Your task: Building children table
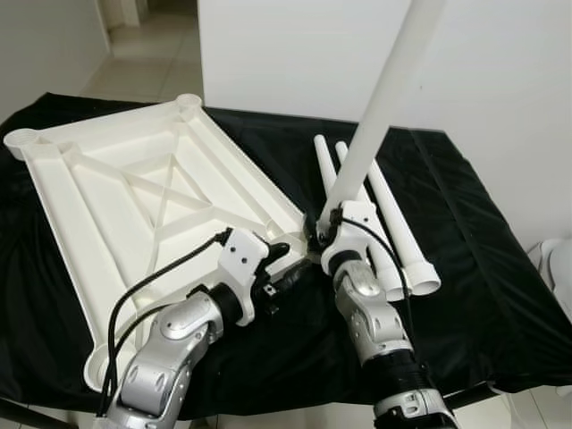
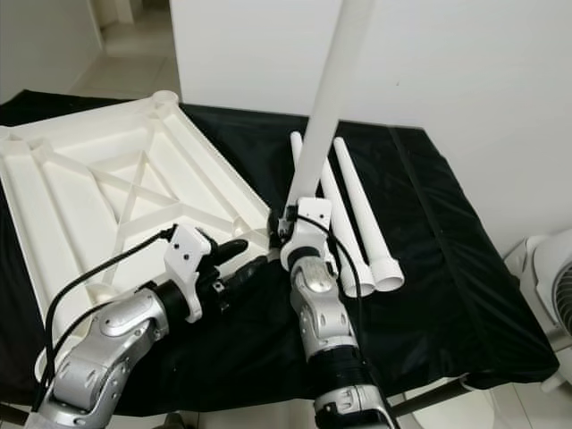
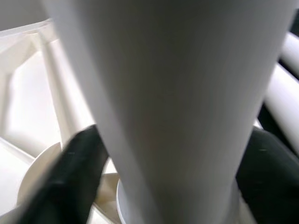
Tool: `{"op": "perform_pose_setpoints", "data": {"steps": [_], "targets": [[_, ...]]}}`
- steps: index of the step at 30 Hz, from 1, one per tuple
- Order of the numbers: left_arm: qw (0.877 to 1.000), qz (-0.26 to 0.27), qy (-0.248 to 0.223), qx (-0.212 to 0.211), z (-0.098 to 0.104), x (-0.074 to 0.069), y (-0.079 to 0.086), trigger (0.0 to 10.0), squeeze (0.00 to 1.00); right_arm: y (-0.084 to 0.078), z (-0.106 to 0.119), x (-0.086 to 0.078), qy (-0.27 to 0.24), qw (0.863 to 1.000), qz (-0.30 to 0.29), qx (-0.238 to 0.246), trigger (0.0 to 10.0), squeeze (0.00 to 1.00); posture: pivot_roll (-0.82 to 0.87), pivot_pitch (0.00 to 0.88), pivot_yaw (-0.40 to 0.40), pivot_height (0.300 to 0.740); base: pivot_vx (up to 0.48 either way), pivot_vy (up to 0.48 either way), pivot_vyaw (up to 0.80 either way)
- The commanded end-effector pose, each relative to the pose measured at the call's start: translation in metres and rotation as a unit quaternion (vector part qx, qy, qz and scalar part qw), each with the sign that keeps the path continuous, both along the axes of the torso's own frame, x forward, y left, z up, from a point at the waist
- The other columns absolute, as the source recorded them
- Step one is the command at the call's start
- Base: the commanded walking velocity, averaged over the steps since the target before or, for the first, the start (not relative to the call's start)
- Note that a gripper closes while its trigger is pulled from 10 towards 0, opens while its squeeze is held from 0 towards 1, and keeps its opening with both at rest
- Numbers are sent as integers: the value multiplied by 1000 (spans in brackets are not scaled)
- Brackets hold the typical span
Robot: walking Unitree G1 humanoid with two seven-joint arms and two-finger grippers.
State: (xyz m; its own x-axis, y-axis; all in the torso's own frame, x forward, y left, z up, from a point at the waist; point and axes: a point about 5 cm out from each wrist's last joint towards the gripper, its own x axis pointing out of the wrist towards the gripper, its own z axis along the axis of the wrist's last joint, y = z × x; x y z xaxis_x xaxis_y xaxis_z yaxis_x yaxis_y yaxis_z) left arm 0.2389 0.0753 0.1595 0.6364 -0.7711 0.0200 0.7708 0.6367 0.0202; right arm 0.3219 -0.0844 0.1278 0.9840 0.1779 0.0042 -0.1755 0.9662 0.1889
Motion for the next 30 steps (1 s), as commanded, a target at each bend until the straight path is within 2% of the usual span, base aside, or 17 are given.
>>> {"op": "perform_pose_setpoints", "data": {"steps": [1, 5, 8, 9, 10, 11, 18, 19, 20, 22, 25, 30], "targets": [[1000, 10, 6, 0, -2, 1, -2, 10000, 0, -1, 4, 1, -14, 1000, 8, 1, 10000, 1000, 114, 21, -77, 740, 0, 0, 0], [1000, 9, 6, 0, -2, 1, -3, 10000, 0, -5, 7, 2, -25, 1000, 10, -7, 10000, 1000, 111, 20, -78, 740, 0, 0, 0], [1000, 8, 6, -2, -2, 2, -4, 10000, 0, -18, 9, 7, -35, 999, 15, -23, 10000, 1000, 107, 16, -80, 740, 0, 0, 0], [1000, 6, 6, -2, -2, 1, -5, 10000, 0, -27, 13, 10, -44, 998, 28, -36, 10000, 792, 105, 15, -79, 740, 0, 0, 0], [1000, 6, 6, -2, -2, 1, -5, 10000, 0, -27, 13, 10, -44, 998, 28, -36, 10000, 792, 105, 15, -79, 740, 0, 0, 0], [1000, 5, 6, -2, -3, 1, -6, 10000, 0, -31, 14, 11, -47, 997, 42, -41, 10000, 0, 103, 11, -81, 740, 0, 0, 0], [1000, 5, 8, 0, -4, 2, -7, 10000, 0, -41, 17, 14, -56, 992, 95, -67, 10000, 0, 102, 3, -80, 740, 0, 0, 0], [1000, 4, 11, 3, -5, 2, -7, 10000, 0, -45, 17, 15, -62, 986, 123, -88, 10000, 0, 102, 1, -79, 740, 0, 0, 0], [1000, 4, 11, 3, -5, 2, -7, 10000, 0, -45, 17, 15, -62, 986, 123, -88, 10000, 0, 102, 1, -79, 740, 0, 0, 0], [1000, 0, 20, 13, -8, 2, -10, 10000, 0, -55, 16, 17, -60, 971, 191, -127, 10000, 0, 103, 0, -77, 740, 0, 0, 0], [1000, -2, 22, 15, -9, 1, -10, 10000, 0, -58, 15, 18, -57, 967, 207, -136, 10000, 0, 103, 0, -77, 740, 0, 0, 0], [999, -7, 27, 20, -11, 1, -13, 10000, 0, -65, 14, 23, -57, 949, 260, -167, 10000, 0, 109, 0, -72, 740, 0, 0, 0]]}}
